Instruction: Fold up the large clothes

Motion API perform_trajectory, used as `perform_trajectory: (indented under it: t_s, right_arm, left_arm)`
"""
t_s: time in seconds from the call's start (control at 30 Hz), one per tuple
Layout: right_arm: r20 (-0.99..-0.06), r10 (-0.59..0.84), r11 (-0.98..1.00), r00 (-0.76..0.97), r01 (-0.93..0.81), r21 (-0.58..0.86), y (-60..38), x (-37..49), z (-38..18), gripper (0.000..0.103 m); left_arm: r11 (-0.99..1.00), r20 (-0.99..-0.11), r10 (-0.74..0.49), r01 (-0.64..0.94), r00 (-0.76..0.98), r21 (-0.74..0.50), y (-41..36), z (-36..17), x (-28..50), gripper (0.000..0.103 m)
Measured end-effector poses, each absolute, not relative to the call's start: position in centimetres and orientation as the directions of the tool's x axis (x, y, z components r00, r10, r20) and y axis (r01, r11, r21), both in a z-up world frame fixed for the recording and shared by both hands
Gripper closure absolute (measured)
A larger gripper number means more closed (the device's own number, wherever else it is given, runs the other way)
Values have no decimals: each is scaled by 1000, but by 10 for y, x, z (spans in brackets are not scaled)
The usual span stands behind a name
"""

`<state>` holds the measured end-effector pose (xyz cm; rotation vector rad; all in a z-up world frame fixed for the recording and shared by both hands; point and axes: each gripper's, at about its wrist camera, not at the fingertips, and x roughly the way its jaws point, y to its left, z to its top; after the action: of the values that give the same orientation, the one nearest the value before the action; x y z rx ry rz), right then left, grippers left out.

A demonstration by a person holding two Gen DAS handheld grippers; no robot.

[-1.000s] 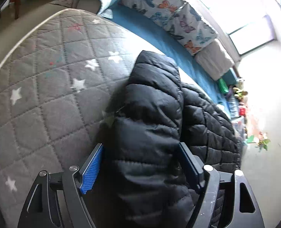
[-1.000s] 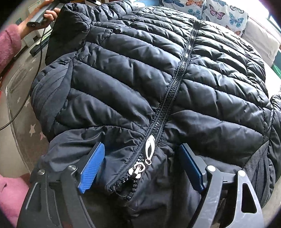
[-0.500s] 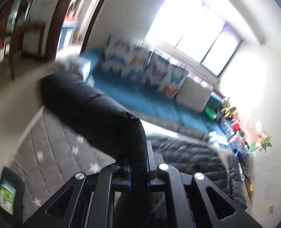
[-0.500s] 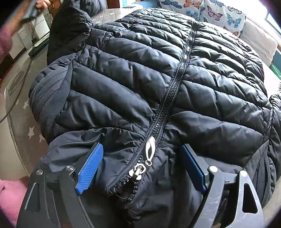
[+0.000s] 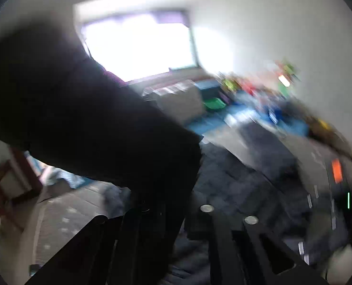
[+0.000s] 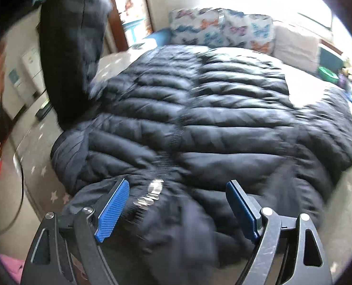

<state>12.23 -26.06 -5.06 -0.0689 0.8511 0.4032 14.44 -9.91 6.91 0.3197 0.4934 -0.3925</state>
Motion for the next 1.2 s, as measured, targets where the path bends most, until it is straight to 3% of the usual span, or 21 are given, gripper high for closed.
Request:
perform_trajectory:
  t_s: [0.1,0.13,0.23,0.4,0.53,0.7,0.83,0.97,1.03,1.2]
  right_arm:
    - [-736,281,950,616,-287,122,-297,116,-46,12]
    - [-735,270,957,622,-256,134,-309,113,-46,12]
    - [-742,242,970,625,-175,170,-342,110,-48,12]
    - [-745,199,978,636,-83,190,-369,104,-50,12]
    - [-719,195,976,667,-57,211,-383,99,-39,12]
    - [-665,299,947,684,-127,295,-380,110,-25,12]
    - [-674,323,944,664,-172,283,-358,130,-27,12]
    - [-647,326,944,689,-211,252,-338,136,-17,12]
    - [-631,362,932,686,-263,249,-326,139,-11,12]
    - [-653,426,897,627,-386,215,-294,153,-16,12]
  left_arm:
    - [815,-599,-306,529,740,237,-154,17,124,79]
    - [794,-642,-314,564,699,225,-169,-2,120,63]
    - [757,-712,-337,627,616,184,-201,-42,104,35]
    - [725,-730,-360,667,580,173,-218,-51,79,33]
    - [767,-686,-366,622,629,160,-183,-16,84,20]
    - [890,-639,-238,428,732,159,-92,37,119,19]
    - [957,-681,-125,270,721,110,-21,37,157,19]
    - [965,-740,-185,261,647,-13,19,12,171,23]
    - [964,-765,-196,265,613,-35,28,-8,169,36]
    - [958,-806,-240,269,542,-105,29,-60,179,38]
